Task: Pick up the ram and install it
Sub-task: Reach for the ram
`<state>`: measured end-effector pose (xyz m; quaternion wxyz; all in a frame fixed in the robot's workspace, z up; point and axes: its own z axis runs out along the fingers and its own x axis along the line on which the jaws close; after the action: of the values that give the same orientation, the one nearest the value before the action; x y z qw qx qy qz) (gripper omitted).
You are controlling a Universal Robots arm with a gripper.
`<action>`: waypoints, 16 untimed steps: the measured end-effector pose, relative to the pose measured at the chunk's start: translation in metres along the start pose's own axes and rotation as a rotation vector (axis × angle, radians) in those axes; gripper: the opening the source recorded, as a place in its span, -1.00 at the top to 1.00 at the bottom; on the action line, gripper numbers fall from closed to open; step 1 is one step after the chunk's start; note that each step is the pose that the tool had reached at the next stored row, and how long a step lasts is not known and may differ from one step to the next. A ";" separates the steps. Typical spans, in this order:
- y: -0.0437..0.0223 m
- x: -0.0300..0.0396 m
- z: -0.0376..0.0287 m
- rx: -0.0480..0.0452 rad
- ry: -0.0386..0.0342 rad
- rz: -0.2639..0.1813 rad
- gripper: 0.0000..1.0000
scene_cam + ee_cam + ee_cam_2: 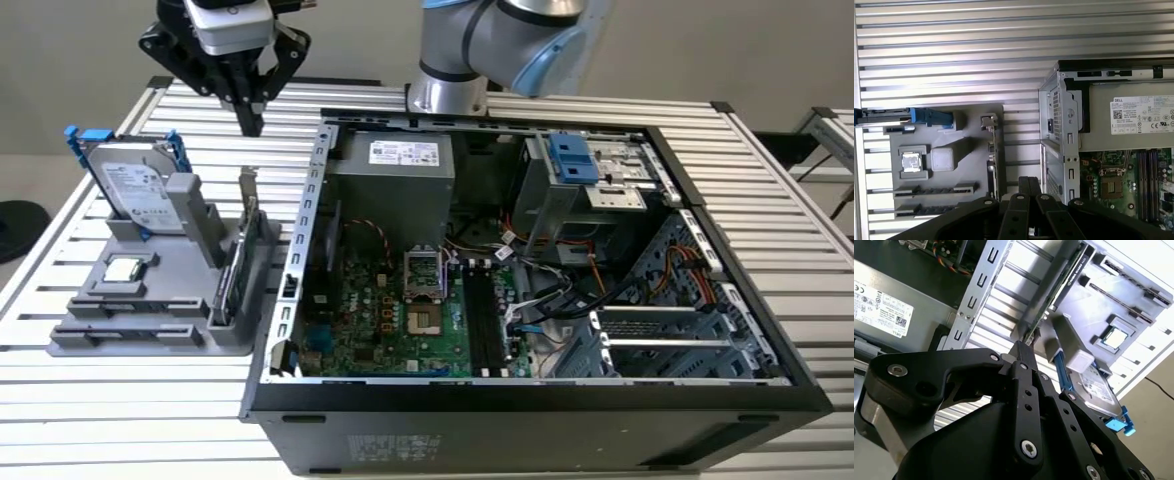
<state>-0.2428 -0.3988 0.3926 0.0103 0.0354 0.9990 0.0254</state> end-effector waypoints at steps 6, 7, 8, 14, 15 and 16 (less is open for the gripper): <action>-0.0004 0.0061 -0.0001 -0.0001 0.0000 0.000 1.00; -0.0005 0.0071 -0.0001 -0.0001 0.0000 0.000 1.00; -0.0006 0.0079 -0.0001 -0.0001 -0.0001 0.000 1.00; -0.0009 0.0126 -0.0002 -0.0001 -0.0001 0.000 1.00; -0.0009 0.0132 -0.0003 -0.0001 0.0000 0.000 1.00; -0.0010 0.0139 -0.0003 0.0000 0.0000 0.000 1.00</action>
<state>-0.2568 -0.3988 0.3926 0.0103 0.0354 0.9990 0.0255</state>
